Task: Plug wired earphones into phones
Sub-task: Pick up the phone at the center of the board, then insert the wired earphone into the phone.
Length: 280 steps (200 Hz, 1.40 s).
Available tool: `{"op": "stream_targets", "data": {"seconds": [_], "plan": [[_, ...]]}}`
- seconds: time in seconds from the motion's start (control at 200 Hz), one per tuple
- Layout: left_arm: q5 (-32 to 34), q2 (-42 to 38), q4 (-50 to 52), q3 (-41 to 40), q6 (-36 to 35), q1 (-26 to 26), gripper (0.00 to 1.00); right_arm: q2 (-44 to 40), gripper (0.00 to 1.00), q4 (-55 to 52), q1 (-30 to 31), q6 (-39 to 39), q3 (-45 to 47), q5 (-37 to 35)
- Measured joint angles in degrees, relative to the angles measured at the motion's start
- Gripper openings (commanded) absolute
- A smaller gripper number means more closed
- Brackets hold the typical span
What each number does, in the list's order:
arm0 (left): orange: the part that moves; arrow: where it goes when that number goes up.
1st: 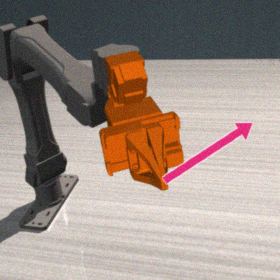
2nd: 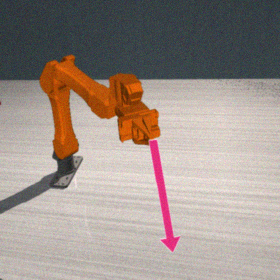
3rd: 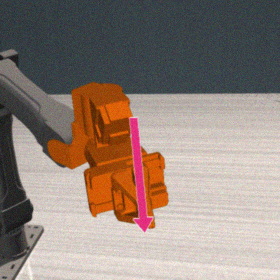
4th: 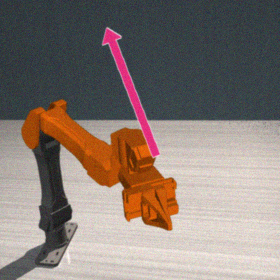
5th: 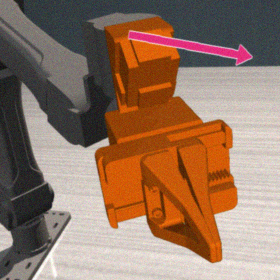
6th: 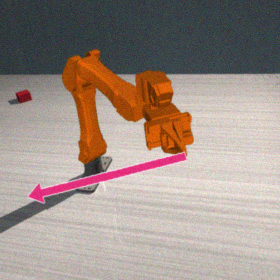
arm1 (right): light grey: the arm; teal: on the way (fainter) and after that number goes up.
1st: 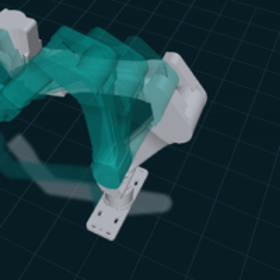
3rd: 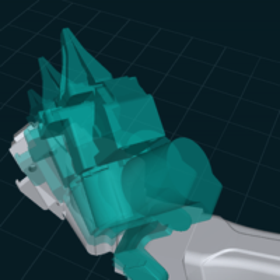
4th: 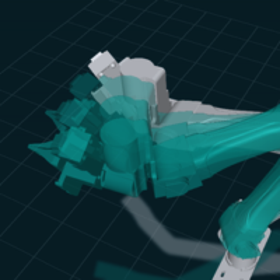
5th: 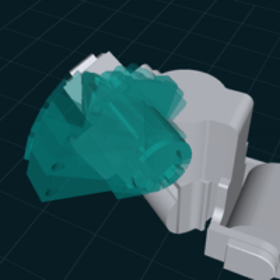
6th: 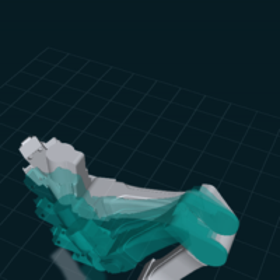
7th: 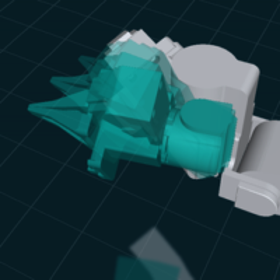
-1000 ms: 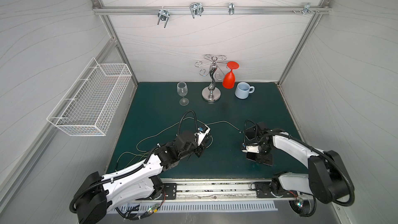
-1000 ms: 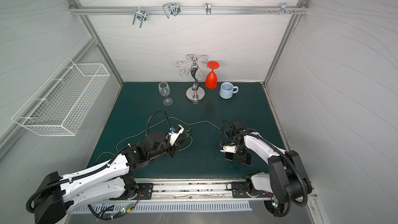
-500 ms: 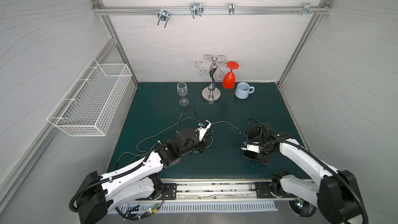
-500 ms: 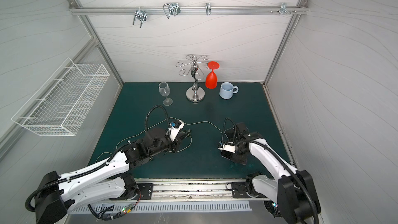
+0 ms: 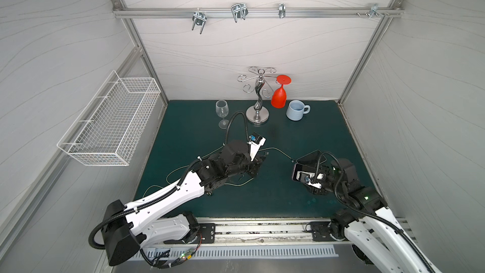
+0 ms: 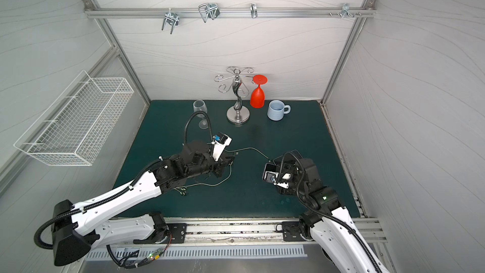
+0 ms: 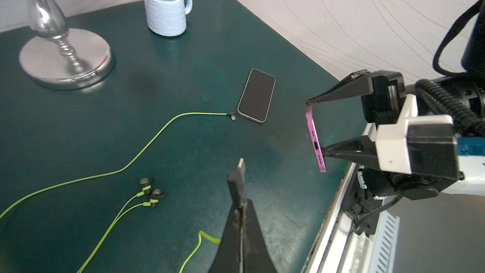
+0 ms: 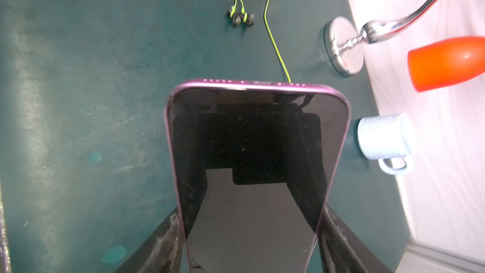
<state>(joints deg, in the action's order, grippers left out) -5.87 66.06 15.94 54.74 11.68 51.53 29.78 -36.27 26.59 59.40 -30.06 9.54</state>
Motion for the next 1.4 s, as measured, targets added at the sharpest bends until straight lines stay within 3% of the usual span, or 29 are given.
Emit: {"op": "stream_targets", "data": {"seconds": [0.38, 0.72, 1.401], "plan": [[-1.4, 9.4, 2.3, 6.5, 1.9, 6.0, 0.00, 9.0, 0.48, 4.2, 4.6, -4.6, -4.9, -5.4], [1.1, 10.5, 3.3, 7.4, 3.5, 6.3, 0.00, 13.5, 0.47, 8.0, 6.6, -5.6, -5.8, -7.1], [3.9, 11.7, 4.5, 8.2, 6.3, 6.3, 0.00, 14.5, 0.47, 15.0, 12.7, -5.4, -5.8, -12.3]]}}
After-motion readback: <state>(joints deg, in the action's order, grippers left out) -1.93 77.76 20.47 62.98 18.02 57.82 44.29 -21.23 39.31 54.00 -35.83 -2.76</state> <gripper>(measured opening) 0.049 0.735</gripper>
